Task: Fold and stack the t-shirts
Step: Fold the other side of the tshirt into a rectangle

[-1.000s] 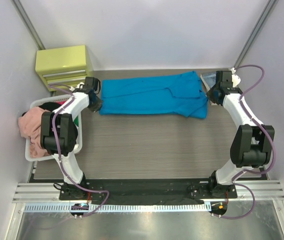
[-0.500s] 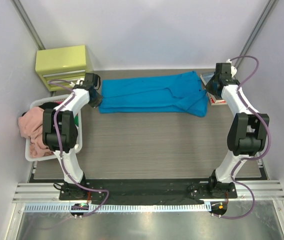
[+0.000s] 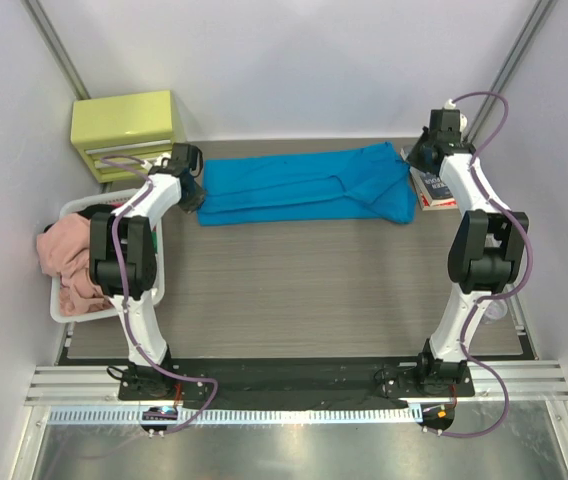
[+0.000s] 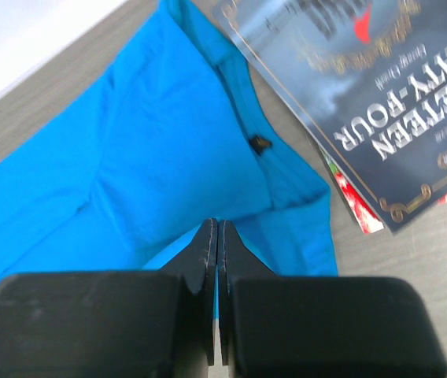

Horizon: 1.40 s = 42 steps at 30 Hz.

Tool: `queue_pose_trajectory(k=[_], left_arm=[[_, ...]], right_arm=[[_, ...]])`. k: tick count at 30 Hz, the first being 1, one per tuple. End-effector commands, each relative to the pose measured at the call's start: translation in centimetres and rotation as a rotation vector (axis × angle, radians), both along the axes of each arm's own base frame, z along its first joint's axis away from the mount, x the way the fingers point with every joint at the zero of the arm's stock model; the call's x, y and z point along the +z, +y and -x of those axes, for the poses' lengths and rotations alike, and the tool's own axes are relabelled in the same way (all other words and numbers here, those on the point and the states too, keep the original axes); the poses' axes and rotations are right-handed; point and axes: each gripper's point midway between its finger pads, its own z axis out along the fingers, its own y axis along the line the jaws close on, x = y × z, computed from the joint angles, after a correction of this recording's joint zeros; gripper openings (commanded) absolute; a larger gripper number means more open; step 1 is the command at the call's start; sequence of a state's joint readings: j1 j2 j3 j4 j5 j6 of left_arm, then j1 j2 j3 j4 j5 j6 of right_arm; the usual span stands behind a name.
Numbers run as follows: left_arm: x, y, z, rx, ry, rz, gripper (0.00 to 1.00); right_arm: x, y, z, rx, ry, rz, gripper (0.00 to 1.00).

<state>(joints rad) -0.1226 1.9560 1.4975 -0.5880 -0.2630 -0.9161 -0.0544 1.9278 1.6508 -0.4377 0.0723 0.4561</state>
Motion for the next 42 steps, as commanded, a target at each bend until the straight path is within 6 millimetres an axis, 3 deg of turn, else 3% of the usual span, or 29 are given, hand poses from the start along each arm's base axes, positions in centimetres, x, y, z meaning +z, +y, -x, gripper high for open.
queue_pose_trajectory(k=[1, 17, 27, 38, 42], left_arm=[[1.5, 1.1, -1.5, 0.017, -0.043, -0.040, 0.00], [1.6, 1.2, -3.8, 0.002, -0.060, -0.069, 0.00], [1.7, 1.2, -4.9, -0.011, -0.069, -0.087, 0.00], [0.8, 1.4, -5.5, -0.016, -0.058, -0.103, 0.00], [0.8, 1.5, -5.7, -0.016, -0.063, -0.113, 0.00]], right_arm=[[3.1, -0.2, -2.4, 0.042, -0.081, 0.033, 0.01], [1.8, 0.9, -6.0, 0.160, -0.095, 0.038, 0.01], [2.2, 1.8, -9.1, 0.236, -0.147, 0.033, 0.01], [-1.0, 2.3, -9.9, 0.268, -0.109, 0.022, 0.01], [-1.1, 1.8, -10.1, 0.248, -0.108, 0.049, 0.01]])
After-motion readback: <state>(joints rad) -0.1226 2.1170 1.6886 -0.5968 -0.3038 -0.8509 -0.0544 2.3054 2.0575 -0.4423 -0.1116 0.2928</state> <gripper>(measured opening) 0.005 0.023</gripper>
